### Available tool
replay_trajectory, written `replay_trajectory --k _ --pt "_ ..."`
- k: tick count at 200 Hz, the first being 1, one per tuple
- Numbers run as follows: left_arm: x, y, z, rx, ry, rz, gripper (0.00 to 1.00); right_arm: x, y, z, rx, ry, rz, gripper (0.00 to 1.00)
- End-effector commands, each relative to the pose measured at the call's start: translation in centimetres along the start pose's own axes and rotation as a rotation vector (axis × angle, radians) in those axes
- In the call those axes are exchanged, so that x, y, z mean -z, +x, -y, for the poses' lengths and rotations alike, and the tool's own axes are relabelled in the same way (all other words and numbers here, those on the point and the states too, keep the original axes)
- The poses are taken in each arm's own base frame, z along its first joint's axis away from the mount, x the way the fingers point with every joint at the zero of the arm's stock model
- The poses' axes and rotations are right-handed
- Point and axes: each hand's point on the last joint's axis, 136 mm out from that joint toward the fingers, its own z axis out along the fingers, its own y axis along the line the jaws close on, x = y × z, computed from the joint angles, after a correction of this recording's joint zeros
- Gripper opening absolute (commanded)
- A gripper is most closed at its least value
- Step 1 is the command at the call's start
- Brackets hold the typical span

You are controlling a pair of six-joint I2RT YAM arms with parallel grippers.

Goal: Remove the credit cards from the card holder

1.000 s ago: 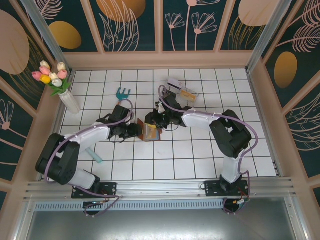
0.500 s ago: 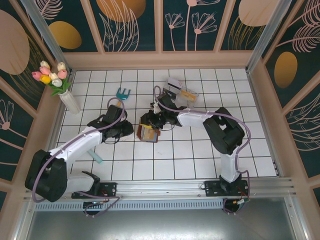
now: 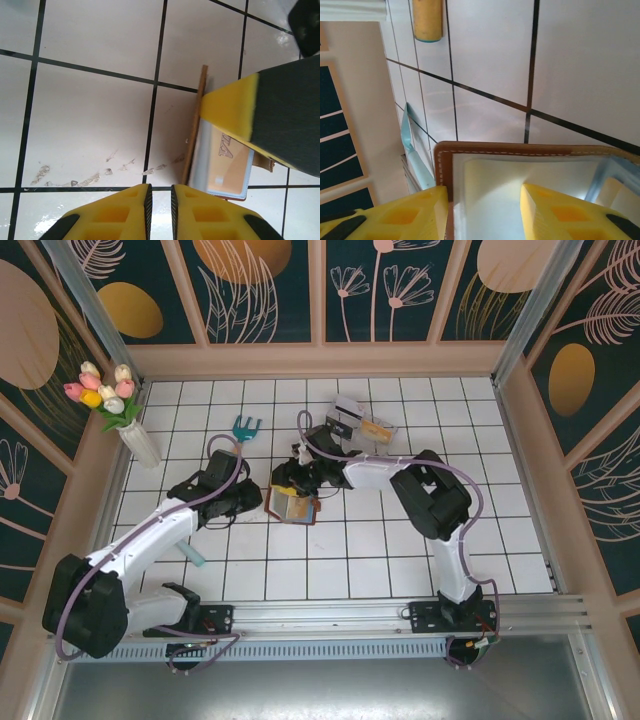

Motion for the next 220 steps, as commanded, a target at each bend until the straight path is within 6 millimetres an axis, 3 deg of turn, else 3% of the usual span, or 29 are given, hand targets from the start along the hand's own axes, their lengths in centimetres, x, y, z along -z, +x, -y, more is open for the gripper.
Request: replay_trajectory --k 1,39,64,98,153,187,220 --pt "0.7 -0.5 1.6 0.016 0.084 0.016 0.21 -0.8 0.3 -0.5 0.013 -0.033 -0.025 0.44" --pt "-0.1 0.3 4.2 0.043 0.257 -0.028 0.20 -1.5 0.7 0.9 -0.025 -0.009 -0.036 0.44" --pt "-1.4 1.0 4.9 0.064 0.310 -0.066 0.16 -1.6 0.8 1.9 -0.048 0.026 -0.036 0.43" --pt "-3.8 2.2 3.9 0.074 0.280 -0.120 0.06 -1.5 0.8 2.4 -0.056 0.046 -0.031 0.33" --pt "-6.3 3.3 1.0 0.077 0.148 -0.149 0.05 -1.0 0.5 1.1 -0.030 0.025 -0.024 0.37" --pt "-7.1 3.8 -0.5 0.080 0.076 -0.158 0.04 1.3 0.3 0.0 -0.001 0.025 0.018 0.41" --pt "-7.1 3.9 0.3 0.080 0.120 -0.168 0.06 3.1 2.0 1.1 -0.005 0.070 0.018 0.42"
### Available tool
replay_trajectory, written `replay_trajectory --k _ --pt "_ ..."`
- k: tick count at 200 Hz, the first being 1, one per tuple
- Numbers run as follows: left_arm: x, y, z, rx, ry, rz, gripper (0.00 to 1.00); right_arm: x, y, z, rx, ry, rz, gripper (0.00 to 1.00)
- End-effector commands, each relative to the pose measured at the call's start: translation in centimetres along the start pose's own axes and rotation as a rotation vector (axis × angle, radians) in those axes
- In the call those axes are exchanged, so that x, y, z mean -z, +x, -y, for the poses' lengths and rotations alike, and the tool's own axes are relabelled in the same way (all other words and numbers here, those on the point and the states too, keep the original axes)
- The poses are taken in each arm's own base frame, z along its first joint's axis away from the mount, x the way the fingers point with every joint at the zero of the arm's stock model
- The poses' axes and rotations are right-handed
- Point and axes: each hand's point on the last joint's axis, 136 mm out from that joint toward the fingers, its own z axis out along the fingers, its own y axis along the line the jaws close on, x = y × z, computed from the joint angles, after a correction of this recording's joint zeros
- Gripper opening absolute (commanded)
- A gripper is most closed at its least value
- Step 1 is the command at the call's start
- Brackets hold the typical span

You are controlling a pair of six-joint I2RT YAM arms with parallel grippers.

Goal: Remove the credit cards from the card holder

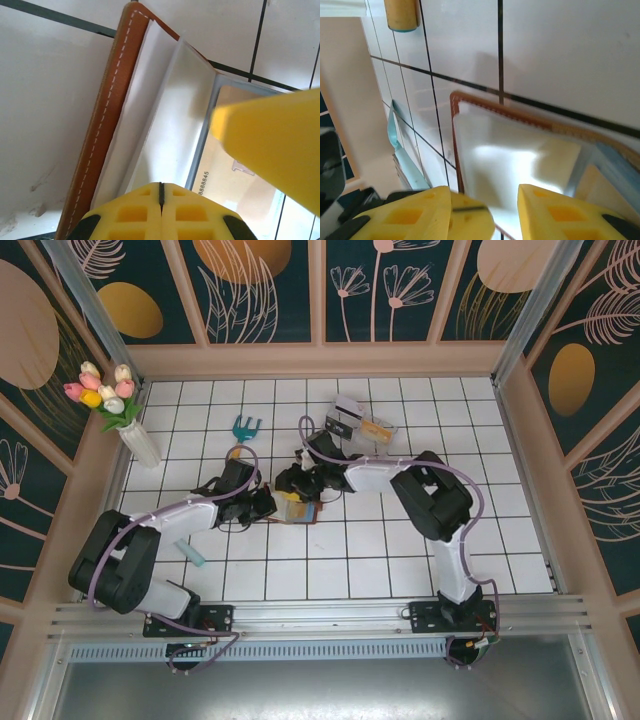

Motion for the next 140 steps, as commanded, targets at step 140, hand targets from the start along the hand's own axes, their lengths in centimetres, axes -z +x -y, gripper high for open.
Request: replay_trajectory --k 140 --pt "-0.2 -0.9 4.4 -0.074 0.111 -0.052 0.12 4.4 2.3 5.6 -0.001 0.310 0.058 0.31"
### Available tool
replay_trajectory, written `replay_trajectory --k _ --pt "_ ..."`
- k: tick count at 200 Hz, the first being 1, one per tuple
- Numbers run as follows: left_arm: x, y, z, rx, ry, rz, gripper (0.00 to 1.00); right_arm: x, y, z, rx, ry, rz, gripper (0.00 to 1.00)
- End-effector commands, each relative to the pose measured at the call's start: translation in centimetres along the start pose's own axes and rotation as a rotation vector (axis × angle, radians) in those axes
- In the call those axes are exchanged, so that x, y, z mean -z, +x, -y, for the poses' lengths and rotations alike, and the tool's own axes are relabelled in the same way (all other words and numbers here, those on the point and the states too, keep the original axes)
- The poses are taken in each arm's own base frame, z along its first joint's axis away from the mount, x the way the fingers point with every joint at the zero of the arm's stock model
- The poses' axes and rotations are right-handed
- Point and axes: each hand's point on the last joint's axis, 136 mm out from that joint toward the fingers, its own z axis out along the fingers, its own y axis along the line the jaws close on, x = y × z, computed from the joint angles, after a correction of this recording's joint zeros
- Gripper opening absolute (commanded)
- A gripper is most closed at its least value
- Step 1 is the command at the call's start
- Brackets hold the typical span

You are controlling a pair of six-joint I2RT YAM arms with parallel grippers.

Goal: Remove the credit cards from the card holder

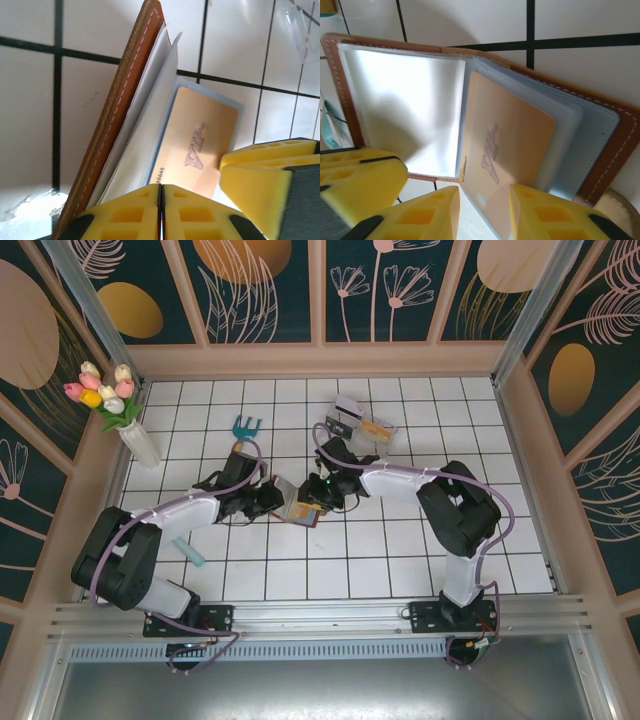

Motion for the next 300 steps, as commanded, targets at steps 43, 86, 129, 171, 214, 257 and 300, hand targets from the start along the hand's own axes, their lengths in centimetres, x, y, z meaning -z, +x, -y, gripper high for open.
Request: replay_trajectory --k 43,86,129,171,214,257,300 --pt "-1.6 -1.0 0.8 -0.065 -0.097 -0.030 0.12 -0.9 -0.2 2.4 0.032 0.105 0.007 0.31" --pt "-2.3 -2.1 0.9 -0.061 -0.126 -0.011 0.13 -1.5 -0.4 4.2 0.048 0.163 0.005 0.31" --pt "-3.3 -2.0 -0.8 -0.045 -0.176 -0.016 0.11 -1.5 -1.1 6.5 0.189 0.250 -0.003 0.31" --pt "-3.4 -1.0 -2.1 -0.013 -0.162 -0.043 0.10 -0.7 -2.5 7.9 0.373 0.292 -0.017 0.31" --pt "-4.0 0.3 -1.8 0.017 -0.097 -0.085 0.10 1.1 -4.1 4.1 0.381 0.219 0.054 0.32" --pt "-3.0 -1.0 1.1 -0.016 0.004 -0.049 0.10 1.5 -4.1 3.7 0.198 0.204 0.083 0.31" --pt "-2.8 -1.8 3.6 0.004 0.113 -0.035 0.11 0.4 -3.9 4.9 0.174 0.232 0.061 0.29"
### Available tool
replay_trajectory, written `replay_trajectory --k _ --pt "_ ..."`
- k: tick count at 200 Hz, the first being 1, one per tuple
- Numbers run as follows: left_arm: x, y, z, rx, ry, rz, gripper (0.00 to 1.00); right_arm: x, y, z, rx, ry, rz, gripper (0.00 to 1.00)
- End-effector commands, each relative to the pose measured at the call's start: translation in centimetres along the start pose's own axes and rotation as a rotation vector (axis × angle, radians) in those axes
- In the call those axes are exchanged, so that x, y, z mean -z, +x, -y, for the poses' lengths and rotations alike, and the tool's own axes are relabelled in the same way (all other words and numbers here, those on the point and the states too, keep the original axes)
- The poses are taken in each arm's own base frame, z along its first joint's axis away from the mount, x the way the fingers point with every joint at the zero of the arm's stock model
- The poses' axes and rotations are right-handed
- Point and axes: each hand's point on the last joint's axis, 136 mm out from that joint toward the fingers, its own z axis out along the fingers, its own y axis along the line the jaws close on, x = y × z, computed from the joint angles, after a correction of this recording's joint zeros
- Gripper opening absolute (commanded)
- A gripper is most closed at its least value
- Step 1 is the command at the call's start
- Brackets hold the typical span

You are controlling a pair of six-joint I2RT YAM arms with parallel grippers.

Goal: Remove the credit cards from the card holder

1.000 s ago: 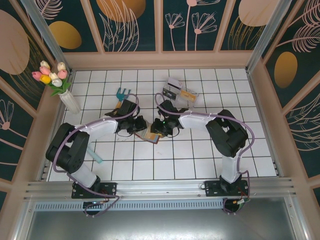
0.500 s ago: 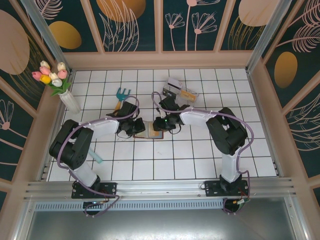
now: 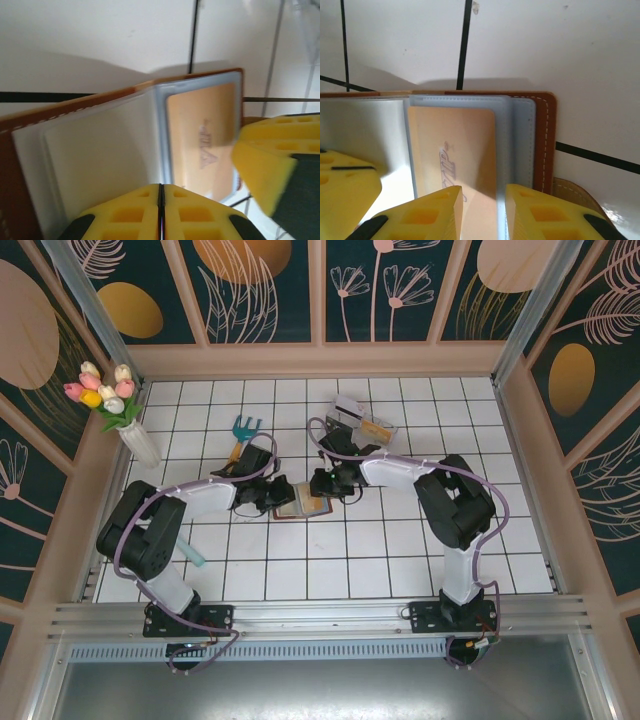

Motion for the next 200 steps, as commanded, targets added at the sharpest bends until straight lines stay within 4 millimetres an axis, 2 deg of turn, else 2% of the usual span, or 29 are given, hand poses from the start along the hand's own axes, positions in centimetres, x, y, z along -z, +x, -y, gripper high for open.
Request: replay_trajectory --k 1,27,48,104,112,155,200 --pt "0.8 -1.0 2.4 0.008 0.100 0.027 0.11 -0.6 0.4 1.3 -0.051 0.047 -0.025 0.29" --pt "1.2 -1.4 3.9 0.020 0.164 0.034 0.13 -0.9 0.7 2.0 -0.052 0.084 -0.035 0.28" --pt "0.9 -1.4 4.1 0.035 0.183 0.026 0.16 -1.1 1.1 2.3 -0.047 0.097 -0.045 0.28" --pt "-0.6 -1.0 1.5 0.085 0.069 0.005 0.19 -1.3 1.5 2.7 -0.060 0.110 -0.052 0.28" --pt "-1.5 -0.6 0.5 0.096 0.041 -0.018 0.20 -1.3 1.6 2.8 -0.061 0.112 -0.054 0.28" --pt "-2.4 -0.1 -0.7 0.096 0.015 -0.038 0.20 -1.6 1.9 3.1 -0.066 0.120 -0.062 0.28" --pt "-2.7 0.2 -0.9 0.089 0.023 -0.046 0.18 -1.8 2.3 3.5 -0.067 0.131 -0.073 0.26"
